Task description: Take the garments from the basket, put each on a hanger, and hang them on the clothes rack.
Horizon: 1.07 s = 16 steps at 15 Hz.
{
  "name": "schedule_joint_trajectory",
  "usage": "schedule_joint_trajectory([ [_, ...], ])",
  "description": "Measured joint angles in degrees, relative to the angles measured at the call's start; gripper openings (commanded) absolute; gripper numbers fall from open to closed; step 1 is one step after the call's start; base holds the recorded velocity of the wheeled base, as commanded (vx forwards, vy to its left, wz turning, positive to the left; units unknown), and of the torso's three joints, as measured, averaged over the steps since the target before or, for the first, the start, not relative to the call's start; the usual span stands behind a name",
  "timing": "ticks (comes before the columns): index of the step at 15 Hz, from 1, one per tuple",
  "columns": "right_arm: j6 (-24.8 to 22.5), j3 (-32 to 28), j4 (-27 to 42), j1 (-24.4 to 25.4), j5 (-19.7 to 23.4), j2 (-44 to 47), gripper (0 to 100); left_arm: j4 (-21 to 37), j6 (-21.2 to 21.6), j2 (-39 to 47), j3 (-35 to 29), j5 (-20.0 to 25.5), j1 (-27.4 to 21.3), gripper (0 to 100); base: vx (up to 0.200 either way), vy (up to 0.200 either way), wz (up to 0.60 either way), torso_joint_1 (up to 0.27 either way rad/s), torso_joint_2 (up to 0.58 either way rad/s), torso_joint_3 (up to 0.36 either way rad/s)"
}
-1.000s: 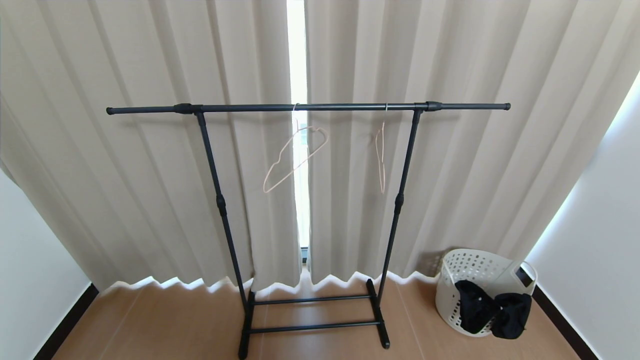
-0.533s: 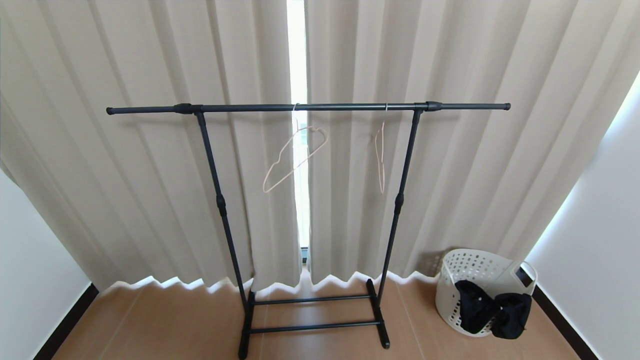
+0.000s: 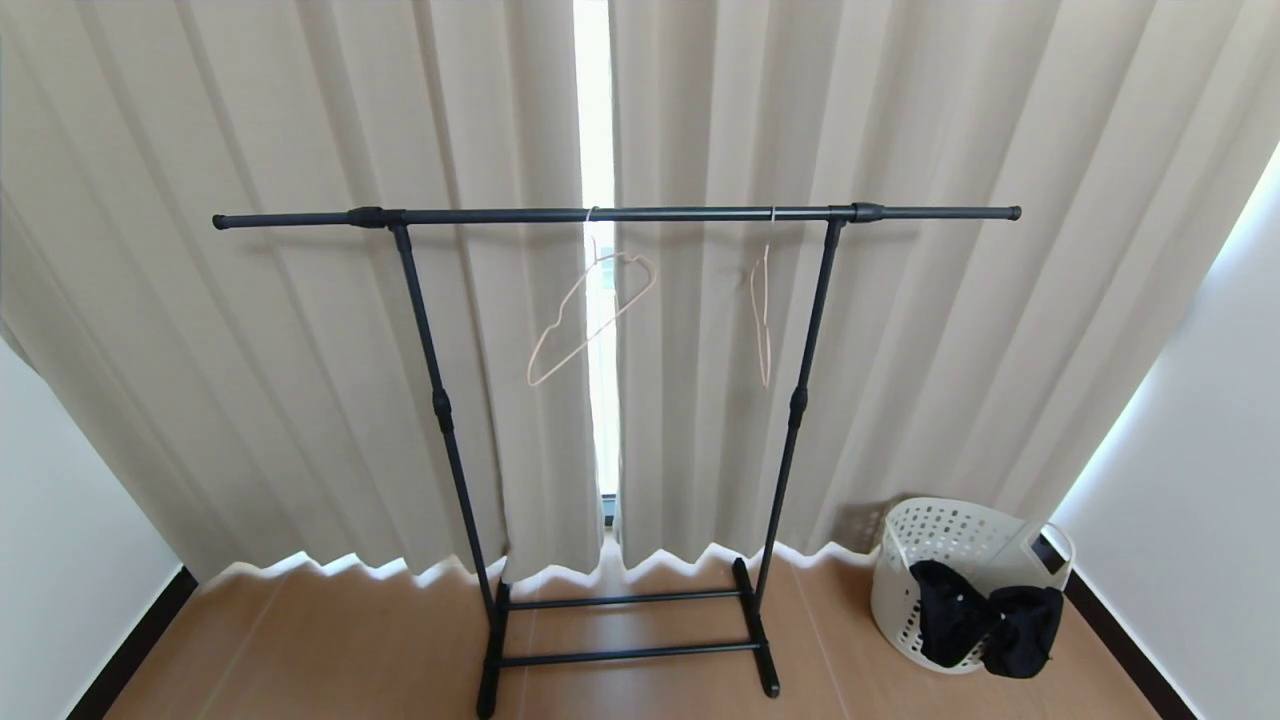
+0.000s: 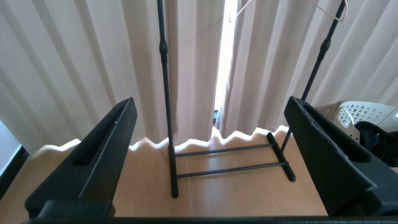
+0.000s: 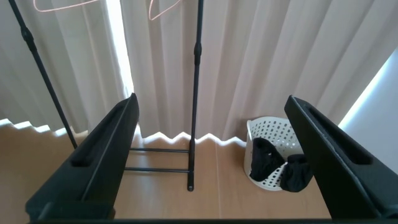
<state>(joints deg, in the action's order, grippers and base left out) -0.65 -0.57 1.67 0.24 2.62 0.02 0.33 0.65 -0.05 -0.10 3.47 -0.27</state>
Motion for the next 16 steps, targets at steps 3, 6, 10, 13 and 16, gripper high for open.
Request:
schedule_joint_trajectory([
  [3,0.43,-0.02,-0.06,0.00,0.20,0.00,100,0.00,0.09,0.00,0.00,0.16,0.00,100,0.000,0.000,0.00,0.000,0.00,0.000],
  [6,0.60,-0.06,-0.06,0.00,0.22,0.00,100,0.07,0.35,0.00,-0.01,3.12,0.00,100,0.000,0.000,0.00,0.000,0.00,0.000],
  [10,0.27,-0.11,0.02,0.00,0.33,0.00,100,0.05,0.33,0.00,-0.06,3.45,0.00,100,0.000,0.000,0.00,-0.134,0.31,0.165],
  [13,0.35,-0.11,-0.06,0.00,0.28,0.00,100,0.10,0.26,0.00,-0.09,3.47,0.00,100,0.000,0.000,0.00,-0.159,0.35,0.204],
  [16,0.24,-0.11,-0.01,0.00,0.35,0.00,100,0.11,0.30,0.00,-0.09,3.45,0.00,100,0.000,0.000,0.00,-0.155,0.37,0.212],
])
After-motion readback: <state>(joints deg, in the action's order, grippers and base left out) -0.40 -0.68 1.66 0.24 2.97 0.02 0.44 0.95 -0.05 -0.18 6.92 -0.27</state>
